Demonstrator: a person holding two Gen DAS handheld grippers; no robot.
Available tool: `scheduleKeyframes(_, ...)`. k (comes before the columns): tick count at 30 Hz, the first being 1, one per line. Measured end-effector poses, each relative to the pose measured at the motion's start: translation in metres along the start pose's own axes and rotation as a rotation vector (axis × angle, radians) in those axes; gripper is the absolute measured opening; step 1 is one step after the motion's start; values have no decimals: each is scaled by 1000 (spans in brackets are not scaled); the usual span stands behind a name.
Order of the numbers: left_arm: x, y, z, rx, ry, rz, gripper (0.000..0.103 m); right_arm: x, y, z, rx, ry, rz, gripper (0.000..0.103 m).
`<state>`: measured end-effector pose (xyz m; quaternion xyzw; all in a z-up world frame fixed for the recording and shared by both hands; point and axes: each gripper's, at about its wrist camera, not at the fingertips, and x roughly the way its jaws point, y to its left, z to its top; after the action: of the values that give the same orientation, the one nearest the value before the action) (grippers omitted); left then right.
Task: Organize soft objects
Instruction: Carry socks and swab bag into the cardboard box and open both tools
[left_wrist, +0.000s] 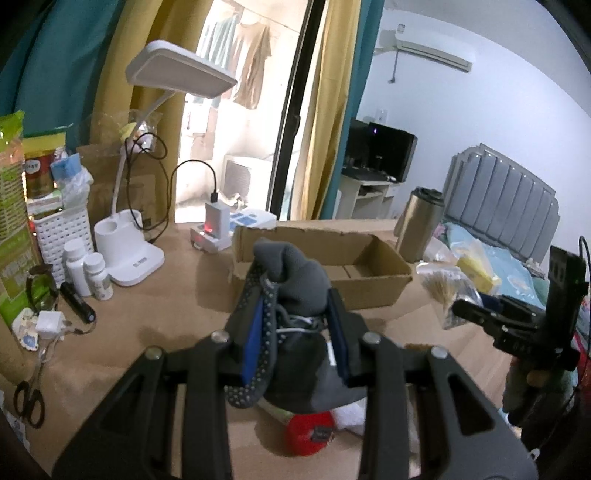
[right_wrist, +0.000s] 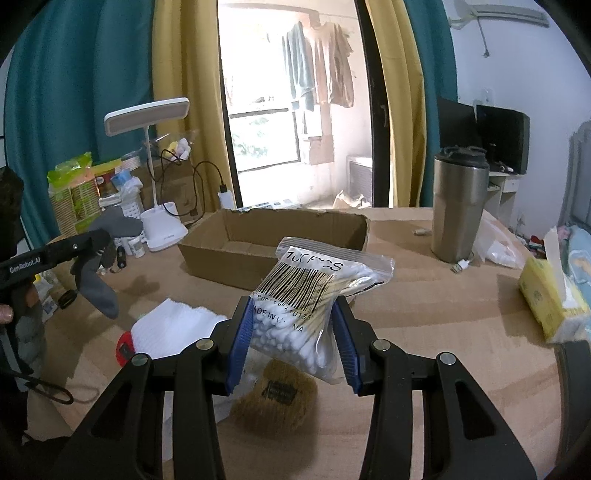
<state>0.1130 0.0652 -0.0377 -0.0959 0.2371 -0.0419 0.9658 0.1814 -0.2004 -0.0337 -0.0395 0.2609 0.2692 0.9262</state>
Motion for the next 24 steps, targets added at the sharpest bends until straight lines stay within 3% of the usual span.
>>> scheduleKeyframes(8, 18, 15, 21, -29, -4, -7, 35, 19, -7, 22, -40, -33, -11, 45)
scheduleKeyframes(17, 38, 19, 47, 46, -56, 7, 35, 39, -18, 49, -64, -65, -22, 46)
scheduleKeyframes(24, 70, 28, 71, 30, -68, 13, 35, 62, -24, 68, -48, -72, -14, 46)
